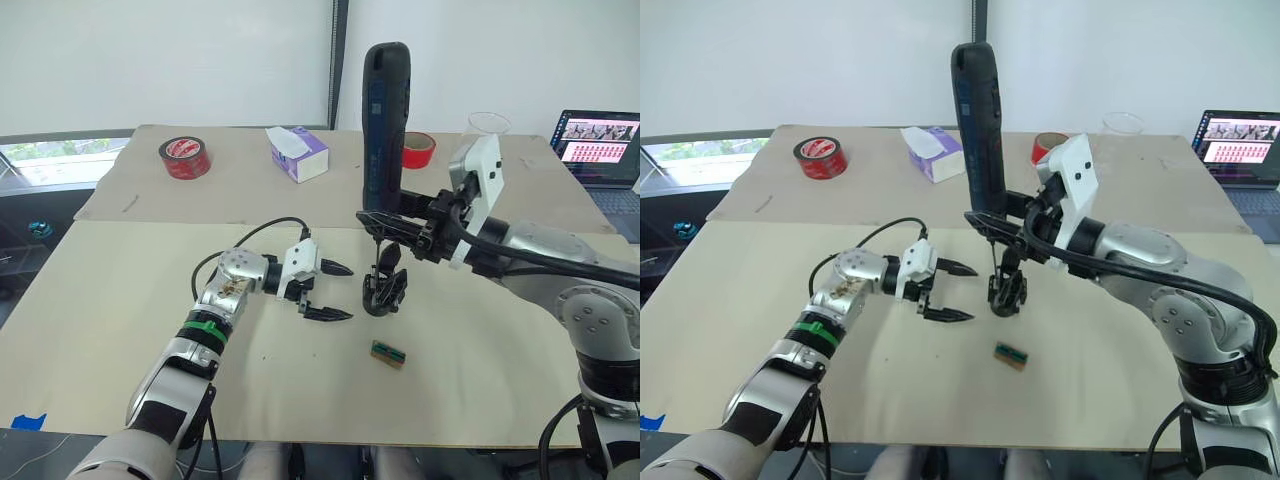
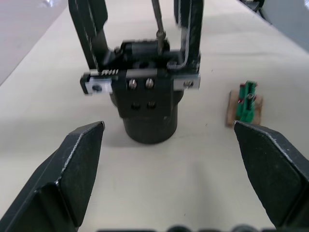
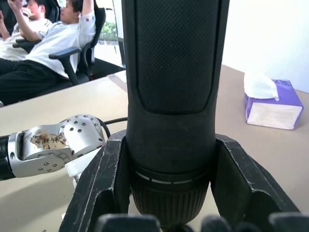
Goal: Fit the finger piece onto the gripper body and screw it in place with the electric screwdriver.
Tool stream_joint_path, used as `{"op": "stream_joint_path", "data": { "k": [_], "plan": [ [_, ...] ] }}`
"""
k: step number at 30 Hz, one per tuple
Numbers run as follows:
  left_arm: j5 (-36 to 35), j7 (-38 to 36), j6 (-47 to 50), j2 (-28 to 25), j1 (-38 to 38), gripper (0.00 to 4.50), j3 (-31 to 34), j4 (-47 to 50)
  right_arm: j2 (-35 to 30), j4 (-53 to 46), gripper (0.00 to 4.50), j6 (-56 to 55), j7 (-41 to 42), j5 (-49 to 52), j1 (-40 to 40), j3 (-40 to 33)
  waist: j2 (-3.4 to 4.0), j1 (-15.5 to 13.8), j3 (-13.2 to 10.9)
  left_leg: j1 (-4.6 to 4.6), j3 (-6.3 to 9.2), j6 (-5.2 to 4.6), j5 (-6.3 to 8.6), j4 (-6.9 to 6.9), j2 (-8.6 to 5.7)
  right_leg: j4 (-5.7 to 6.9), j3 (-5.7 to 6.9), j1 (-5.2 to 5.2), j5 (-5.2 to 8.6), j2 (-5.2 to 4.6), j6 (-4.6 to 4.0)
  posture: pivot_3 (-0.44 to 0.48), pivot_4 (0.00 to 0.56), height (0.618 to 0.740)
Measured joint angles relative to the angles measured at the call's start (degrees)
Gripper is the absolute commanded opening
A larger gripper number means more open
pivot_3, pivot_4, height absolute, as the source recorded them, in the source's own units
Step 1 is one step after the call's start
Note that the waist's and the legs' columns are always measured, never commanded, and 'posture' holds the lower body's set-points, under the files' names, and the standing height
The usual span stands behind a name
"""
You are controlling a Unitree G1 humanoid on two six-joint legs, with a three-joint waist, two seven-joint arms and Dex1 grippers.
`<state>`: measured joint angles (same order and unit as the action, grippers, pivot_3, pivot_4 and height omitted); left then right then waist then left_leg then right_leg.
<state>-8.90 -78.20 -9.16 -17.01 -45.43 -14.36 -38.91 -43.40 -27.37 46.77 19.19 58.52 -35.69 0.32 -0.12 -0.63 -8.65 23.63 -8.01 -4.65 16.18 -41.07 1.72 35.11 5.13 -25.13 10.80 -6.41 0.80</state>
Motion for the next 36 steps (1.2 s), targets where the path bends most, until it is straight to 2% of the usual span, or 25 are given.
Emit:
{"op": "stream_joint_path", "data": {
  "k": [36],
  "plan": [
    [0.95, -1.12, -0.87, 1.74, -0.77, 4.5, 0.0, -0.3, 1.48, -1.37, 1.9, 4.0, 1.66, -1.87, 0.75, -2.23, 0.0, 0.03, 0.0, 0.01, 0.02, -0.04, 0.02, 0.01, 0.0, -0.01, 0.02, -0.01, -0.01, -0.01, 0.0, 0.0, 0.15, 0.74]
  ]
}}
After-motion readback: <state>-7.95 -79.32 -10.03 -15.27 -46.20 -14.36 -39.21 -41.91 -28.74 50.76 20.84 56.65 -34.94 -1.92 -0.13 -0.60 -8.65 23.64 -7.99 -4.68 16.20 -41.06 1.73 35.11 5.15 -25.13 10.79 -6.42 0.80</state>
